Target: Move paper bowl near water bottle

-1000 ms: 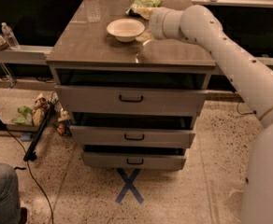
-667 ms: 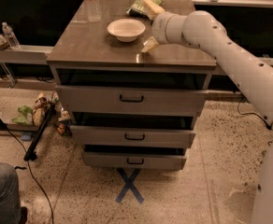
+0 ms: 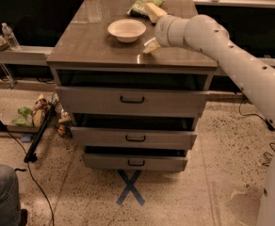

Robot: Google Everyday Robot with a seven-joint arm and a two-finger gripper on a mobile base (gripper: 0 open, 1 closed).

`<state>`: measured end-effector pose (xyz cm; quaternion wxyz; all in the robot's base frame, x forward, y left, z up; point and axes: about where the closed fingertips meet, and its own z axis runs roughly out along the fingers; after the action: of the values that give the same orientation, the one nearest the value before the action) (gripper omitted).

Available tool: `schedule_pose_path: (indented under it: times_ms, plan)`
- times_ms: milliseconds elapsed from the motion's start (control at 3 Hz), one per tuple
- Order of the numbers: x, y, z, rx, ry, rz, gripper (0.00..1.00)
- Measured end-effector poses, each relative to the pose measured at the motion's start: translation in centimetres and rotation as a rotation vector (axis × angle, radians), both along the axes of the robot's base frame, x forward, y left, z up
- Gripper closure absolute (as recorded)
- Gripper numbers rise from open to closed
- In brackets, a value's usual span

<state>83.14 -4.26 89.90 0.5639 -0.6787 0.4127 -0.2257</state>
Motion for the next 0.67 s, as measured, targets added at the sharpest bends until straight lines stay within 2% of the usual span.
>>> schedule_pose_path:
  times_ms: [333, 667]
  plan:
    - [1.2, 1.6, -0.1, -0.006, -0.021, 0.029, 0.18]
    - [2.1, 2.9, -0.2, -0.006, -0.031, 0.056, 0.31]
